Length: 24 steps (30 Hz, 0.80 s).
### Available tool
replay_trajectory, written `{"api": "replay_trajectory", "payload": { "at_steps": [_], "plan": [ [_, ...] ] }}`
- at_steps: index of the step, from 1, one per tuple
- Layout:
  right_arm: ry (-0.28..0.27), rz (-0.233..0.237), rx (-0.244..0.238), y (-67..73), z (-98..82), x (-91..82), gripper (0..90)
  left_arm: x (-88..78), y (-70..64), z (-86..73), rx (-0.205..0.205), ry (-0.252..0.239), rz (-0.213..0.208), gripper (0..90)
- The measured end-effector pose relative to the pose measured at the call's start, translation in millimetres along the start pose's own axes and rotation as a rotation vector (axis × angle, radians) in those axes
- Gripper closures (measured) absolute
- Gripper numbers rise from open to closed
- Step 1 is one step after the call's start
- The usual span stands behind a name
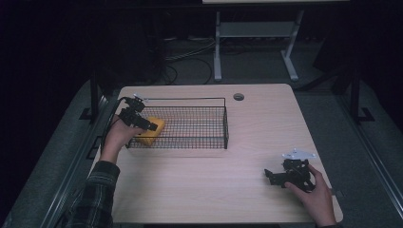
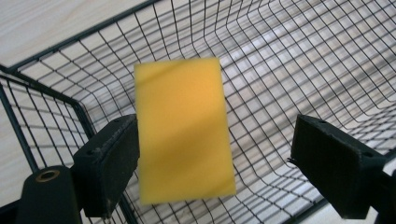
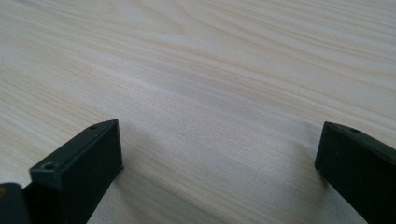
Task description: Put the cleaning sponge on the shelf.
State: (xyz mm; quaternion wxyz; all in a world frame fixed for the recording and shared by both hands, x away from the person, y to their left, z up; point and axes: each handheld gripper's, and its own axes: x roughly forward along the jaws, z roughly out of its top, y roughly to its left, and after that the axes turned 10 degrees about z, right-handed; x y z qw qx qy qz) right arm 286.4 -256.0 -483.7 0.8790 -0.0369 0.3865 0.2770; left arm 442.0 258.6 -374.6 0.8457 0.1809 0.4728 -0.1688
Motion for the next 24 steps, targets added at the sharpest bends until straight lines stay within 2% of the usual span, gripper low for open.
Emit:
{"api": "replay_trajectory", "payload": {
  "at_steps": [8,24],
  "plan": [
    [0.0,0.0,0.0,0.0,0.0,0.0,0.0,-10.6,-0.9,-12.7,-0.01,-0.029,-0.002,15.0],
    [0.0,0.0,-0.001,-0.1,0.0,0.0,0.0,-42.1,-22.2,-51.0,-0.003,-0.095,0.003,15.0]
  ]
}}
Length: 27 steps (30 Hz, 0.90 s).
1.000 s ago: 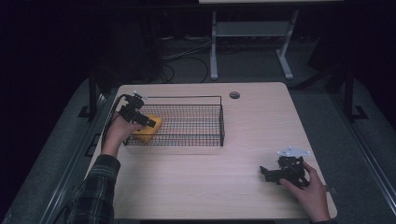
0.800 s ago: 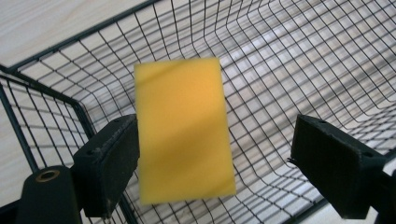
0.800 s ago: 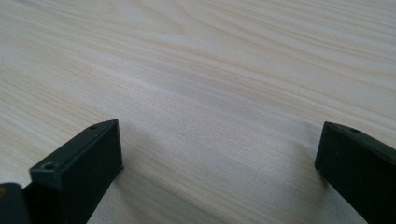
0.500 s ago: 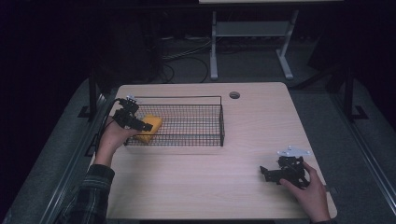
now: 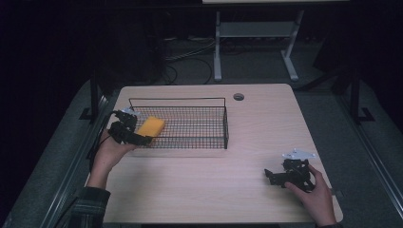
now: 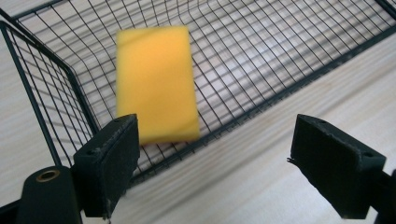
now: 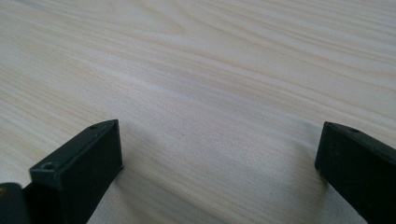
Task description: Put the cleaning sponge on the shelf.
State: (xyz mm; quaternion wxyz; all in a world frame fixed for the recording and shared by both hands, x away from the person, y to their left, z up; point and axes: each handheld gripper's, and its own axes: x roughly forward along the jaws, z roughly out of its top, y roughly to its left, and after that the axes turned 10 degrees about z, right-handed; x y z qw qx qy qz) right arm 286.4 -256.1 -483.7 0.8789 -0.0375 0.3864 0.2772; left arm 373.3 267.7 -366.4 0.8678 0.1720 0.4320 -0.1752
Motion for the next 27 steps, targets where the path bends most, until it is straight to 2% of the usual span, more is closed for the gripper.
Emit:
{"api": "replay_trajectory", "payload": {
  "at_steps": [12,18,23,25,27],
  "plan": [
    [0.0,0.0,0.001,0.1,0.0,0.0,0.0,-10.4,-18.7,-34.9,0.013,-0.044,0.019,15.3],
    [0.0,0.0,0.001,0.1,0.0,0.0,0.0,-9.2,-31.0,-52.2,0.018,-0.076,0.02,15.3],
    [0.0,0.0,0.001,0.1,0.0,0.0,0.0,-6.4,-37.7,-64.2,0.025,-0.09,0.018,15.3],
    [0.0,0.0,0.001,0.1,0.0,0.0,0.0,-5.2,-40.5,-69.6,0.025,-0.114,0.02,15.3],
    [0.0,0.0,0.001,0.1,0.0,0.0,0.0,-3.7,-42.6,-74.9,0.024,-0.118,0.021,15.3]
  ]
}}
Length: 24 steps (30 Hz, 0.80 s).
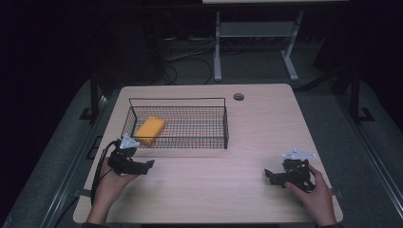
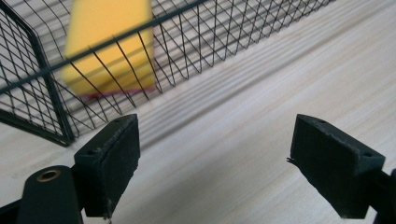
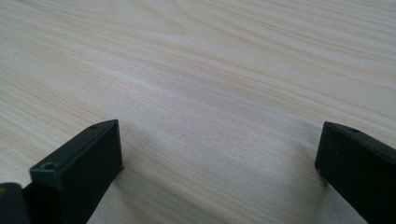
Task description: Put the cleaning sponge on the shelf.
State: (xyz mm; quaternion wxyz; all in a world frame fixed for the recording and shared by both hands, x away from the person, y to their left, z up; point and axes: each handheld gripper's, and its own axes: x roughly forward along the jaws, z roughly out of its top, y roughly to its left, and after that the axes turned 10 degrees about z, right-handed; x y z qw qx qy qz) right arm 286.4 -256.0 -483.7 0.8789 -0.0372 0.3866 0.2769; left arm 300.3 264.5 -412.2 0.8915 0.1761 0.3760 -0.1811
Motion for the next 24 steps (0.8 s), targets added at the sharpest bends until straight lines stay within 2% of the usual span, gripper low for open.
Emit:
{"api": "replay_trajectory", "payload": {
  "at_steps": [9,13,17,23,24],
  "plan": [
    [0.0,0.0,0.0,0.0,0.0,0.0,0.0,8.9,-6.2,-26.7,-0.009,0.018,-0.002,15.2],
    [0.0,0.001,0.002,0.2,0.1,-0.1,0.0,13.1,-8.5,-36.3,0.01,0.028,0.015,15.1],
    [0.0,0.0,0.002,0.2,0.0,0.0,0.0,15.9,-7.8,-42.0,-0.012,0.027,0.009,15.1],
    [0.0,0.0,0.002,0.1,0.0,0.0,0.0,21.9,-7.8,-48.8,-0.01,0.063,-0.005,14.1],
    [0.0,0.0,0.002,0.1,0.1,0.0,0.0,22.3,-7.8,-50.0,-0.021,0.056,-0.013,13.7]
  ]
}}
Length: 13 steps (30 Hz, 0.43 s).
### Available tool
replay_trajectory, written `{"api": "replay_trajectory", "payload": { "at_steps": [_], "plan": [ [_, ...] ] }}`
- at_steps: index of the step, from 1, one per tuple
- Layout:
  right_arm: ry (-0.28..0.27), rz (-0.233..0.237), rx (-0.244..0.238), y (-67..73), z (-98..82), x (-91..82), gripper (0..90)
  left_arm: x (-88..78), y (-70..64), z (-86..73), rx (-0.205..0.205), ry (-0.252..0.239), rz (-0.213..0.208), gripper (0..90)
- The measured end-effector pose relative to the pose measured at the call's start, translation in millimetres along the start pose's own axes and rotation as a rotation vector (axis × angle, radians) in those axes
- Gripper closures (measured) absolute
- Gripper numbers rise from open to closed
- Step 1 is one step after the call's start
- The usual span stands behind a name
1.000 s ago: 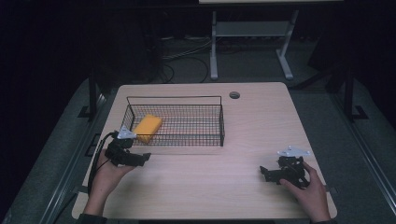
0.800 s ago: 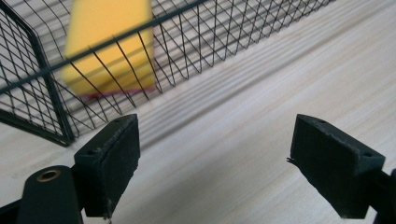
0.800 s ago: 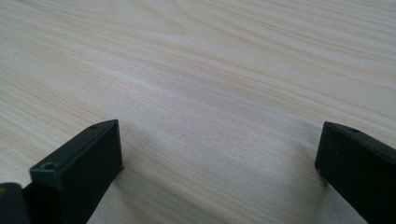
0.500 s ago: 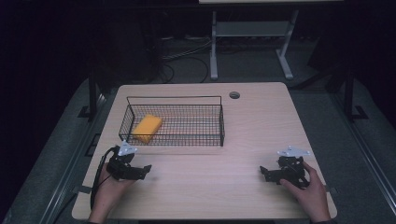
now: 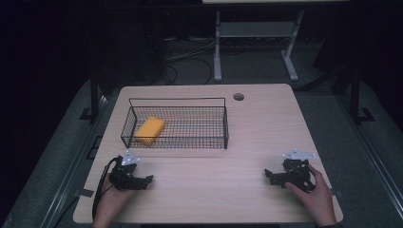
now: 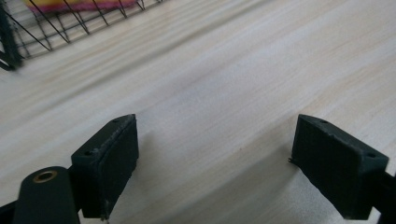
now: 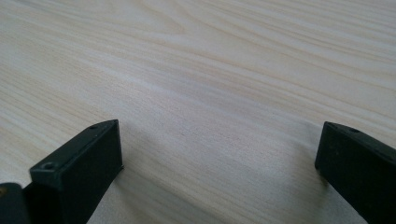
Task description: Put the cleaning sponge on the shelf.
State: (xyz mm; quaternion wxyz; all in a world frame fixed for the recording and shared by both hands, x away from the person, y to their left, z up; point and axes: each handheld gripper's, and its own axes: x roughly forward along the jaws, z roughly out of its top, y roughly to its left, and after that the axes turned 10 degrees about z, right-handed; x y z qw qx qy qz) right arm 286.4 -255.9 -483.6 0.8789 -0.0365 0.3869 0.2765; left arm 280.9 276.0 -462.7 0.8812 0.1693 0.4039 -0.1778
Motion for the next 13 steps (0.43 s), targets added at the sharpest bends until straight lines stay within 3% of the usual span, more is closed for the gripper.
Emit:
{"api": "replay_trajectory", "payload": {
  "at_steps": [3,10,13],
  "plan": [
    [0.0,0.0,0.0,0.0,0.0,0.0,0.0,0.2,-0.6,-3.4,-0.009,-0.026,-0.003,13.3],
    [-0.001,0.0,0.001,0.1,0.0,0.0,0.0,0.1,-0.6,-18.7,-0.029,-0.139,-0.002,12.9],
    [-0.001,0.0,0.001,0.1,0.0,0.0,0.0,0.1,-0.5,-19.3,-0.031,-0.143,-0.003,13.0]
  ]
}}
